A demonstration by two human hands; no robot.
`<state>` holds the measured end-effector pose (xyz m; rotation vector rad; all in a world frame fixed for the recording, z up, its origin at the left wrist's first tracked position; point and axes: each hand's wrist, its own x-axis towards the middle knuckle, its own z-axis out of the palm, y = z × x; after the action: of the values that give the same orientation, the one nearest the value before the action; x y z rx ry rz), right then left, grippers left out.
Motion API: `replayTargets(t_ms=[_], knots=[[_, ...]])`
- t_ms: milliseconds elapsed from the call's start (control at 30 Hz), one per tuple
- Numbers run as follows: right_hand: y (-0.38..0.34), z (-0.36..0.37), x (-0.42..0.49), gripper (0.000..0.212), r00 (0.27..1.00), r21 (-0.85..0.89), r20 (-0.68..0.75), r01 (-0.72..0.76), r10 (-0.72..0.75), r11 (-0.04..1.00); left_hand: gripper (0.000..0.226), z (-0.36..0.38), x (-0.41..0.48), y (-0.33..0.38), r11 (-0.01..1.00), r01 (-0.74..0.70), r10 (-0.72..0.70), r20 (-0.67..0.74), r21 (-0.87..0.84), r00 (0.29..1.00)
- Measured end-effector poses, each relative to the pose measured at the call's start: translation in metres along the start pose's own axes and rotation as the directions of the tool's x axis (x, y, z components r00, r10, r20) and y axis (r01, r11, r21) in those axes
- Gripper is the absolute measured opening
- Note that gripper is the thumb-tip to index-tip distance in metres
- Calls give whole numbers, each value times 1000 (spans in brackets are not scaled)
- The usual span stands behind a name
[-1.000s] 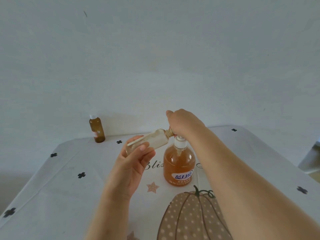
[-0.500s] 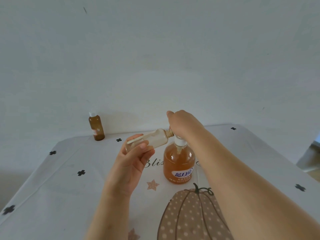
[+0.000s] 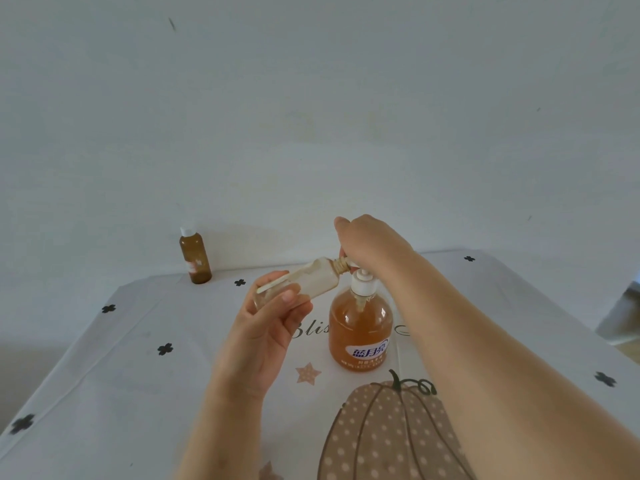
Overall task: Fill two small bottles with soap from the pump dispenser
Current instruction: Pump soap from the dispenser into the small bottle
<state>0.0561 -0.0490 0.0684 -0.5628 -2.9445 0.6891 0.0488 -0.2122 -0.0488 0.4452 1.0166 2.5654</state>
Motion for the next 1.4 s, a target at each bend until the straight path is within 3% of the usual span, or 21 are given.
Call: replayTargets(t_ms=[67, 167, 233, 367, 467, 733, 867, 1133, 1400], knots=[[-2, -6, -5, 33, 999, 54, 18, 32, -33, 998, 52, 2, -1, 0, 1000, 4, -4, 0, 1, 1000], [1, -12, -6, 40, 997, 124, 55, 55, -62, 991, 31, 3, -1, -1, 1000, 9, -9, -10, -8, 1000], [-1, -14, -6, 34, 992, 115, 119, 22, -36, 993, 37, 3, 0, -2, 1000, 4, -4, -7, -9, 1000], [-1, -19, -3, 25, 976, -60, 210, 78, -64, 995, 50, 3, -2, 0, 1000, 8, -8, -12, 5, 1000], [-5, -15, 1, 18, 979, -166, 190, 107, -74, 980, 65, 3, 0, 0, 1000, 11, -11, -17, 8, 1000], [-2, -4, 3, 19, 991, -240, 105, 100, -77, 966, 59, 5, 0, 0, 1000, -11, 11, -9, -6, 1000], [0, 5, 5, 15, 996, -194, 77, 69, -55, 979, 34, 4, 0, 1, 1000, -19, 21, -50, 24, 999], [0, 9, -1, 29, 999, -31, 35, -27, 28, 999, 45, 6, 1, 3, 996, -25, 30, -61, 81, 998], [-6, -2, -2, 26, 996, 82, 23, -91, 90, 992, 45, 13, -3, 5, 998, -21, 25, -55, 66, 998]])
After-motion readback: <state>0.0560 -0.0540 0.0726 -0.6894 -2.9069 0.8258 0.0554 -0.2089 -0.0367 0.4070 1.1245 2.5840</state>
